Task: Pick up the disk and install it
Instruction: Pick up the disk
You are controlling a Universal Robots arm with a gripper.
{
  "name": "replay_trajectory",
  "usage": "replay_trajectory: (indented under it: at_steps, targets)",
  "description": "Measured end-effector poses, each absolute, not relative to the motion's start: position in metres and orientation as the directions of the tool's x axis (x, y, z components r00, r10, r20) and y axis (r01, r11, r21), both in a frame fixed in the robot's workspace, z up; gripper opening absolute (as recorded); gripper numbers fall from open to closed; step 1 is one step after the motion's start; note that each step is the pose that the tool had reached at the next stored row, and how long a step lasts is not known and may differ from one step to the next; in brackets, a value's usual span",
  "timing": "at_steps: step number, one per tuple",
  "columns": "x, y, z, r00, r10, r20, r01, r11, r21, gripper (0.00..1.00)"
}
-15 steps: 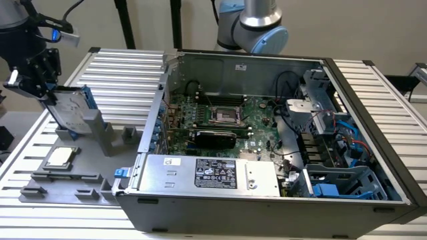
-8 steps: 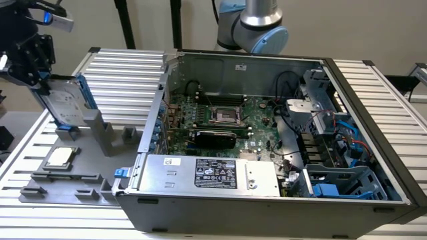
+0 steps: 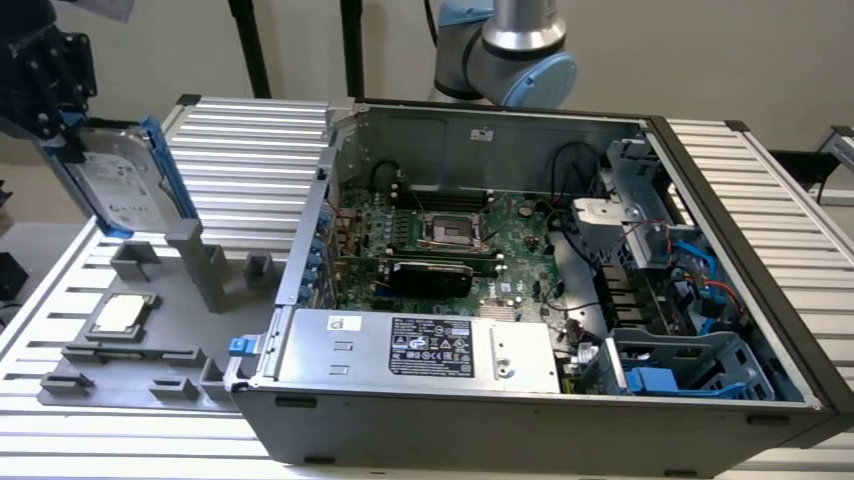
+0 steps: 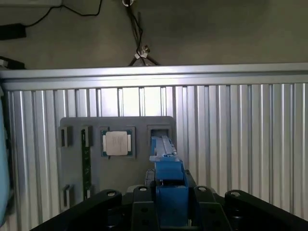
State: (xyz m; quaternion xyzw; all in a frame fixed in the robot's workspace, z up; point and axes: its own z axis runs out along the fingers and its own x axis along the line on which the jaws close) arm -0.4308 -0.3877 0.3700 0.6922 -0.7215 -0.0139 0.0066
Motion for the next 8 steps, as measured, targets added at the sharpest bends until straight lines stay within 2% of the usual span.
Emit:
replay_trajectory:
  at_steps: [8]
  targets:
    - [-0.415,-0.388,0.406,-0.04,-0.999,-0.01,-0.999,0.039,0.029,0.33]
